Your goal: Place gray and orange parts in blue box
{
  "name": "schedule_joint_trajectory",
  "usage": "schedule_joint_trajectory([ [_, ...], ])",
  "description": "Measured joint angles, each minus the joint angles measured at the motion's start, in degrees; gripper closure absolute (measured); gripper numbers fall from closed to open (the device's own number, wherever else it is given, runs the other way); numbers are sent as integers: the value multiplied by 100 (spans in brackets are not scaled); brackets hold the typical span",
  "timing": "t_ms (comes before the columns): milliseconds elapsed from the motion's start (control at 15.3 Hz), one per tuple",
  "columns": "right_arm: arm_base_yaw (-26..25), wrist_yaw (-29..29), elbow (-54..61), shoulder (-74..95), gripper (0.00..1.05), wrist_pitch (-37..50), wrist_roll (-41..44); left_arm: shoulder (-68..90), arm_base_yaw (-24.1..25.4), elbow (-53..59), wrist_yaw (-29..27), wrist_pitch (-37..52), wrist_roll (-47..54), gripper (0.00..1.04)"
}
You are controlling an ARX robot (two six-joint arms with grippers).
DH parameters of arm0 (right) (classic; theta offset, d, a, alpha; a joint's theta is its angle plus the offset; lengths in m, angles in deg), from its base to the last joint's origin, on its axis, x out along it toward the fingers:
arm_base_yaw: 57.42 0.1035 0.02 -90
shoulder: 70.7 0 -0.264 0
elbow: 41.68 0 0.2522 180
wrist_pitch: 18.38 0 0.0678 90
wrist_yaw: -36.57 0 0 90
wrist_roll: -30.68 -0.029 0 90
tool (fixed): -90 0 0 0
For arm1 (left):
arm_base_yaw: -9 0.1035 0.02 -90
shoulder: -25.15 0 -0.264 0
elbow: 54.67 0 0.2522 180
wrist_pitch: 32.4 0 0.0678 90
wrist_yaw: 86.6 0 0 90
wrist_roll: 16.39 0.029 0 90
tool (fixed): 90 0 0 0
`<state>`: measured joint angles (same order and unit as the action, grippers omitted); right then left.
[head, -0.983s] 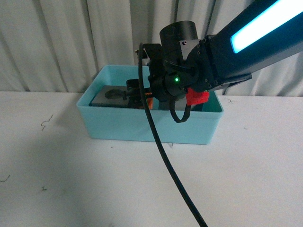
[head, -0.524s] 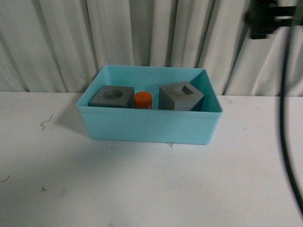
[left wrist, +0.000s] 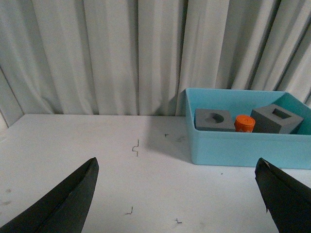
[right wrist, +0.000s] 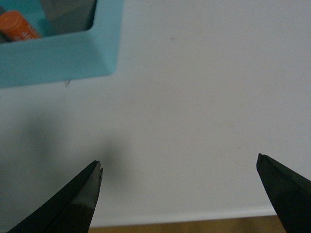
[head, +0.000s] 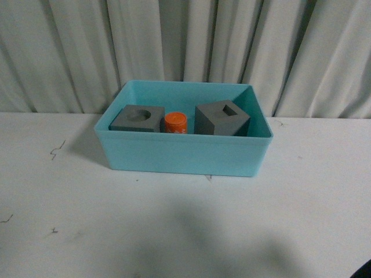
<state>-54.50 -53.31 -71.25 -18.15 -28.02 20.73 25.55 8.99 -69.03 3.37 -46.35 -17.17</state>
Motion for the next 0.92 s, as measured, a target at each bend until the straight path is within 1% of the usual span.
schedule_joint_trajectory([
  [66, -46, 35, 24, 44, 7, 286, -37, 0, 0, 0, 0, 0, -2, 7],
  [131, -184, -48, 376, 332, 14, 1727, 129, 0, 0, 0, 0, 0, 0, 7],
  [262, -323, 28, 1056, 490, 28, 3314, 522, 0, 0, 0, -2, 4, 0, 7],
  [328, -321, 0, 1434, 313, 37, 3904, 691, 0, 0, 0, 0, -7, 0, 7],
  [393, -315, -7, 1491, -24, 48, 4389, 807, 0, 0, 0, 2, -4, 0, 7],
  [524, -315, -9, 1373, -621, 67, 4148, 879, 0, 0, 0, 0, 2, 0, 7],
  [655, -293, -7, 1508, -1016, 88, 3578, 940, 0, 0, 0, 0, 0, 0, 7],
  [721, -293, -9, 1508, -1322, 101, 3394, 953, 0, 0, 0, 0, 0, 0, 7],
  [917, -293, -9, 1510, -1982, 103, 2802, 977, 0, 0, 0, 0, 0, 0, 7],
])
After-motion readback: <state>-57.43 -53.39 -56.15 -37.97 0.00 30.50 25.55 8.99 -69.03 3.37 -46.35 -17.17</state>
